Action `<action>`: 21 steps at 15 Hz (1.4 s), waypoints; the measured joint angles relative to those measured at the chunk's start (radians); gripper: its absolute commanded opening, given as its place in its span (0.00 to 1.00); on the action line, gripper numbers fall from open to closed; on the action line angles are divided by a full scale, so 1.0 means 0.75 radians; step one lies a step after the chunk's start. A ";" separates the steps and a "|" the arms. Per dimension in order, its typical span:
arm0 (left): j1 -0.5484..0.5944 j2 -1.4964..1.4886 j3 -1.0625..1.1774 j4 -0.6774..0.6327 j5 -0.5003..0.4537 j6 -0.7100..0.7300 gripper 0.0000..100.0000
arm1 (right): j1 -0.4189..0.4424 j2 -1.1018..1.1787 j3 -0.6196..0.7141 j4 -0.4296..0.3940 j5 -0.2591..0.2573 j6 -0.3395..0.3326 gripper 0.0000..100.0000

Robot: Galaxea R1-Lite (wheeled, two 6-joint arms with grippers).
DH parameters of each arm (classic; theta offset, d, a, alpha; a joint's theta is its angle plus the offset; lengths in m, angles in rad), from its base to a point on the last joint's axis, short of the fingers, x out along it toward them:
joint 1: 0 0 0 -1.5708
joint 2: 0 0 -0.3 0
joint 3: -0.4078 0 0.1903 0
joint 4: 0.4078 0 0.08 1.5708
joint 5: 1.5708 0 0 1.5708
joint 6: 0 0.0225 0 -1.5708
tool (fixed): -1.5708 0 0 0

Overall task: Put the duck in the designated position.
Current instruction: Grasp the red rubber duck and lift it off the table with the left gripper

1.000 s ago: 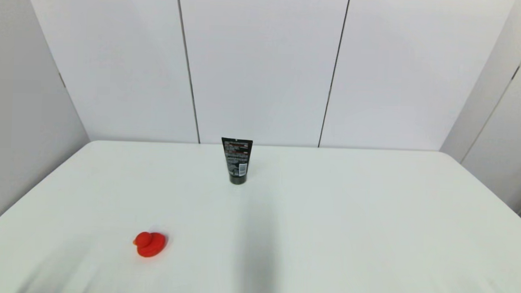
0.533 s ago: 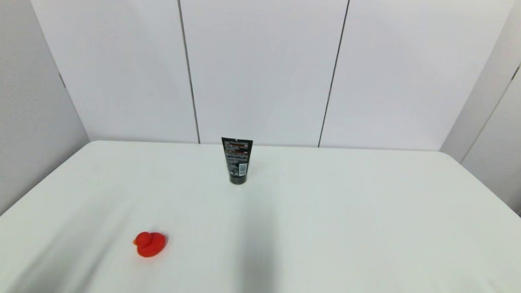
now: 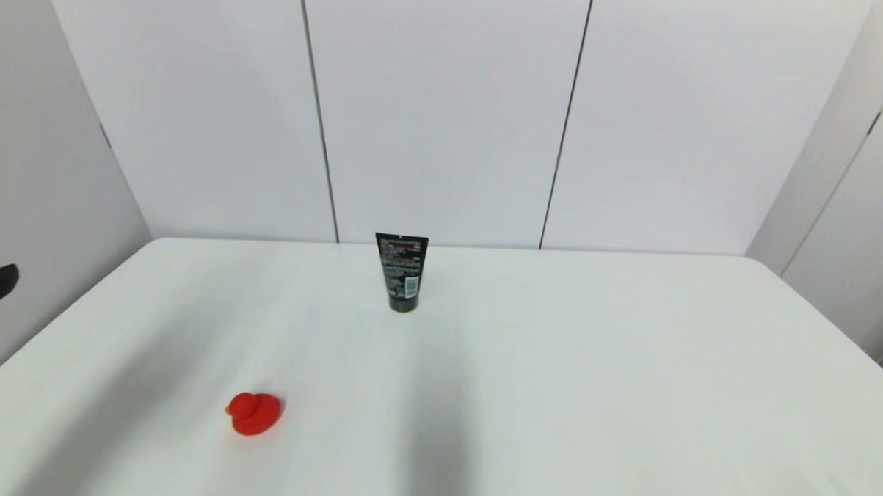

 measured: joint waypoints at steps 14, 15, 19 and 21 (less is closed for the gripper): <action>0.090 0.590 -0.136 0.531 -0.620 1.068 1.00 | 0.000 0.000 0.000 0.000 0.000 0.001 1.00; 0.094 0.622 -0.134 0.552 -0.620 1.136 1.00 | 0.000 0.000 0.000 0.000 0.000 0.001 1.00; 0.104 0.751 -0.125 0.618 -0.588 1.351 1.00 | 0.000 0.000 0.000 -0.001 0.001 0.001 1.00; 0.104 0.795 -0.127 0.705 -0.529 1.398 1.00 | 0.000 0.000 0.000 0.000 0.000 0.001 1.00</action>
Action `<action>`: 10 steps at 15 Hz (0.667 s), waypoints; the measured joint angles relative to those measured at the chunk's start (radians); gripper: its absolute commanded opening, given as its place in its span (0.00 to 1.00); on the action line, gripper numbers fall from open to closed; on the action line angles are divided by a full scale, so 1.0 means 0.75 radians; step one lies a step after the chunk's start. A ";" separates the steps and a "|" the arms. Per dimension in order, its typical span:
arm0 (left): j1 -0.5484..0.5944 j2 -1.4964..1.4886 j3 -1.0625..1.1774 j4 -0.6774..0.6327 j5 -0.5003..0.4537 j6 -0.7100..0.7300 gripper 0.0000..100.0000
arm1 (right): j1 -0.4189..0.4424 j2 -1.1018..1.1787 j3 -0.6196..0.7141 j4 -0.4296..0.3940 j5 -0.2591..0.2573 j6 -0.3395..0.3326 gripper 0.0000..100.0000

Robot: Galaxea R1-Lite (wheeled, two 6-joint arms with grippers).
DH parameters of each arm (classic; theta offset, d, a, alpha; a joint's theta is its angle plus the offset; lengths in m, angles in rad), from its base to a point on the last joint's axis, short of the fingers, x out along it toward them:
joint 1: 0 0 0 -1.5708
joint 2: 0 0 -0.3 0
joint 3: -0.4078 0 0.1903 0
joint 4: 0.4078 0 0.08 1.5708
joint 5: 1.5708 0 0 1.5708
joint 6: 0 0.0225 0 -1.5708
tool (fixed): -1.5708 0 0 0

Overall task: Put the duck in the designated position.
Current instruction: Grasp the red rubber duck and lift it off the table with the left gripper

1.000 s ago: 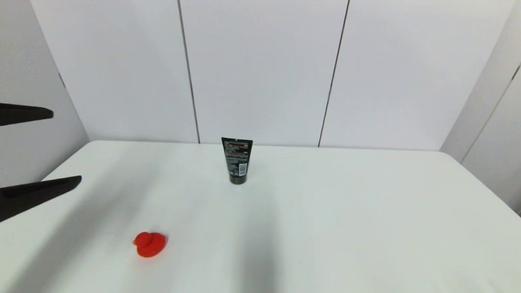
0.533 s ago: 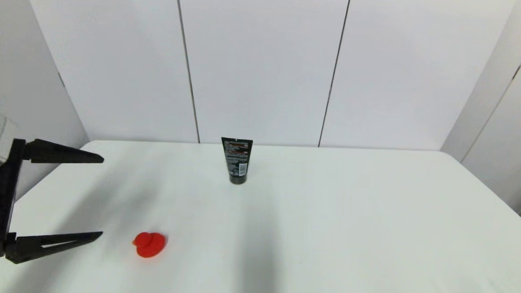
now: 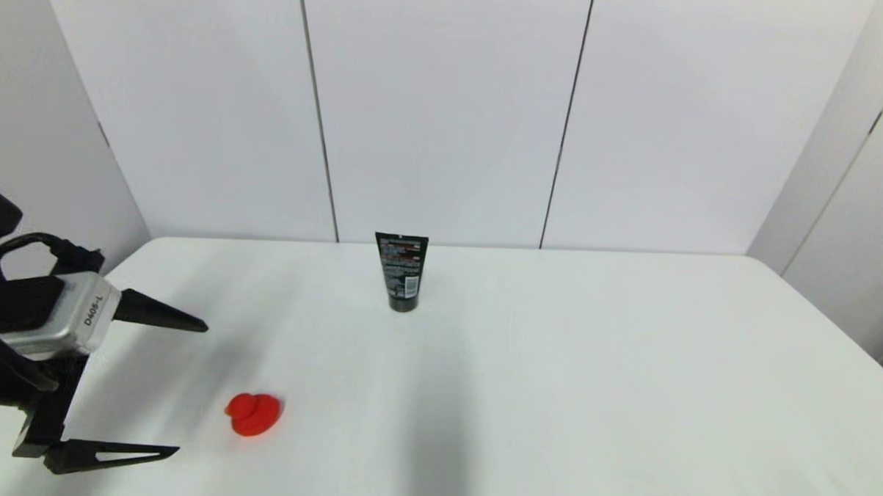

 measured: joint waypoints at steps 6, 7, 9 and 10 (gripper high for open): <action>-0.059 0.143 -0.006 0.071 0.081 0.017 1.00 | 0.000 0.000 0.000 0.000 0.000 0.001 1.00; -0.074 0.164 -0.009 0.068 0.084 -0.001 1.00 | 0.000 0.000 0.000 0.000 0.000 0.000 1.00; -0.098 0.209 -0.017 0.062 0.085 -0.017 1.00 | 0.000 0.000 0.000 0.000 -0.001 0.001 1.00; -0.106 0.235 -0.020 0.058 0.086 -0.019 1.00 | 0.000 0.000 0.000 -0.001 -0.001 0.000 1.00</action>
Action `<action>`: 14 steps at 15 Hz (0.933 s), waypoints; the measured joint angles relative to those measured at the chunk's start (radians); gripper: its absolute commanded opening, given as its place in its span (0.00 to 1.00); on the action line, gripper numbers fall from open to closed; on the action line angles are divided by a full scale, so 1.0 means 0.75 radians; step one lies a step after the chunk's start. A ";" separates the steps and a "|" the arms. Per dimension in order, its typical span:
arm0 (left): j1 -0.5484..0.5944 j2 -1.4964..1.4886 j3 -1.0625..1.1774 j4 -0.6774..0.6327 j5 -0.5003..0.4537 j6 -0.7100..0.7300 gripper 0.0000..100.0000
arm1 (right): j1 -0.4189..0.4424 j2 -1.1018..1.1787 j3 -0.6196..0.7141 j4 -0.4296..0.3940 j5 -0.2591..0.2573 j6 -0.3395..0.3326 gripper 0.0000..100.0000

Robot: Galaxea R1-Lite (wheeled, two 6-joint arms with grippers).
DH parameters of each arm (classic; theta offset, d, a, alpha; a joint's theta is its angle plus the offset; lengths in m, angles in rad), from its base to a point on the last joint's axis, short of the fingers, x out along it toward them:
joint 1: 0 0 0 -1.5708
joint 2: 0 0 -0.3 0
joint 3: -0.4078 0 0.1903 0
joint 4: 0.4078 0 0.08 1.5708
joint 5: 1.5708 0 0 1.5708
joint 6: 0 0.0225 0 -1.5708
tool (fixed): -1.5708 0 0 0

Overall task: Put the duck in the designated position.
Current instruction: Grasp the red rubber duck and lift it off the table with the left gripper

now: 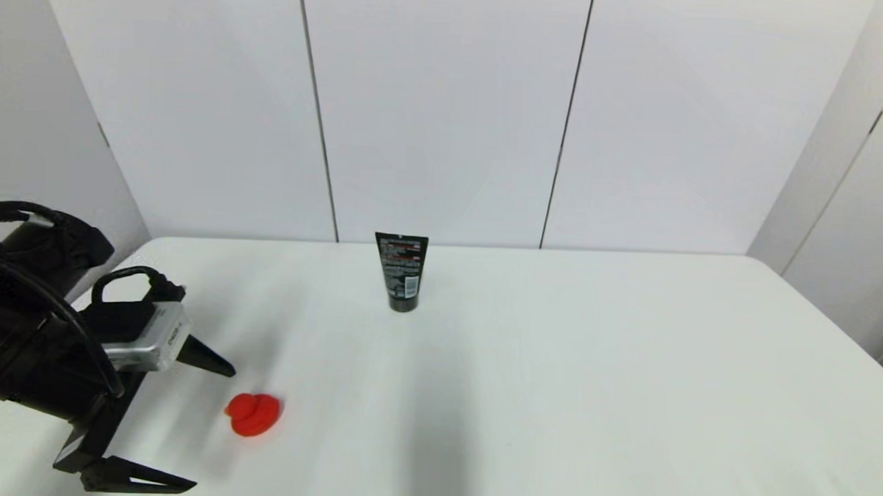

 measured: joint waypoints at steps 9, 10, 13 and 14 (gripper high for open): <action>-0.013 0.217 -0.013 -0.180 0.005 -0.010 1.00 | 0.000 0.000 0.000 0.001 0.001 0.000 1.00; -0.014 0.235 -0.011 -0.181 0.007 -0.010 1.00 | 0.000 0.000 0.000 0.001 0.000 0.000 1.00; -0.013 0.275 -0.011 -0.227 0.008 -0.012 1.00 | 0.000 0.000 0.000 0.001 0.001 0.000 1.00; -0.012 0.285 -0.011 -0.251 0.006 -0.013 1.00 | 0.000 0.000 0.000 0.000 0.001 0.000 1.00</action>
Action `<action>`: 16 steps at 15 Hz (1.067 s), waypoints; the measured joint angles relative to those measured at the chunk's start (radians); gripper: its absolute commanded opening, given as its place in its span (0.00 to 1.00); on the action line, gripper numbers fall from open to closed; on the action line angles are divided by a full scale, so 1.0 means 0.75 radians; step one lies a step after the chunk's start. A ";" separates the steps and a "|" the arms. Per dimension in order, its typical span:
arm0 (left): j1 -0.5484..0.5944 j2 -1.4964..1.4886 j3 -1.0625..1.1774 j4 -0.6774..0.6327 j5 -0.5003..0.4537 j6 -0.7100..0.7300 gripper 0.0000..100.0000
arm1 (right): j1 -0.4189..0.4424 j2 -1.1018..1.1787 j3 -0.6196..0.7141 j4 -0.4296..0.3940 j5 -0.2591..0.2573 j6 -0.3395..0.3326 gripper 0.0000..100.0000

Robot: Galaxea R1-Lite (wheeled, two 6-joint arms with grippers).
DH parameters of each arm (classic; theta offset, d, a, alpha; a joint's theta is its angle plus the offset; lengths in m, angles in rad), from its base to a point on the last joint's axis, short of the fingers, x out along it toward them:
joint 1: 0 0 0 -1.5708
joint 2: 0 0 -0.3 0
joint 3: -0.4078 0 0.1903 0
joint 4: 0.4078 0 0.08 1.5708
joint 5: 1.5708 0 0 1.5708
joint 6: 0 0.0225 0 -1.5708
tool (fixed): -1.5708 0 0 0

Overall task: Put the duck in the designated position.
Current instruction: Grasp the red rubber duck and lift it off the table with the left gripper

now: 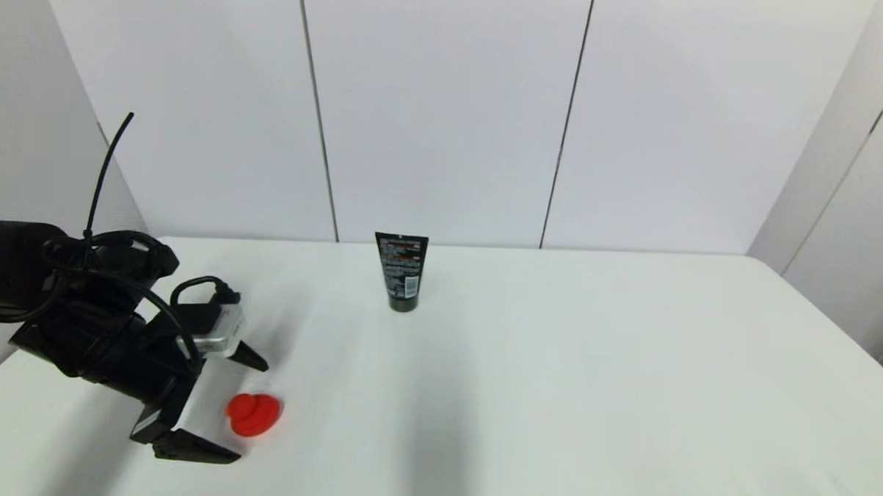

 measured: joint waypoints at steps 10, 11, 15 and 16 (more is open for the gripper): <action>-0.001 0.037 0.003 -0.004 -0.001 0.000 0.00 | 0.000 0.000 0.000 0.001 0.000 0.001 1.00; -0.002 0.037 0.003 -0.004 -0.001 0.001 0.00 | 0.000 0.000 0.000 0.000 -0.001 0.000 1.00; -0.003 0.037 0.007 -0.004 0.000 0.001 0.00 | 0.000 0.000 0.000 0.001 0.000 0.000 1.00; -0.004 0.037 0.007 -0.003 0.000 0.002 0.00 | 0.000 0.000 0.000 0.000 0.000 -0.001 1.00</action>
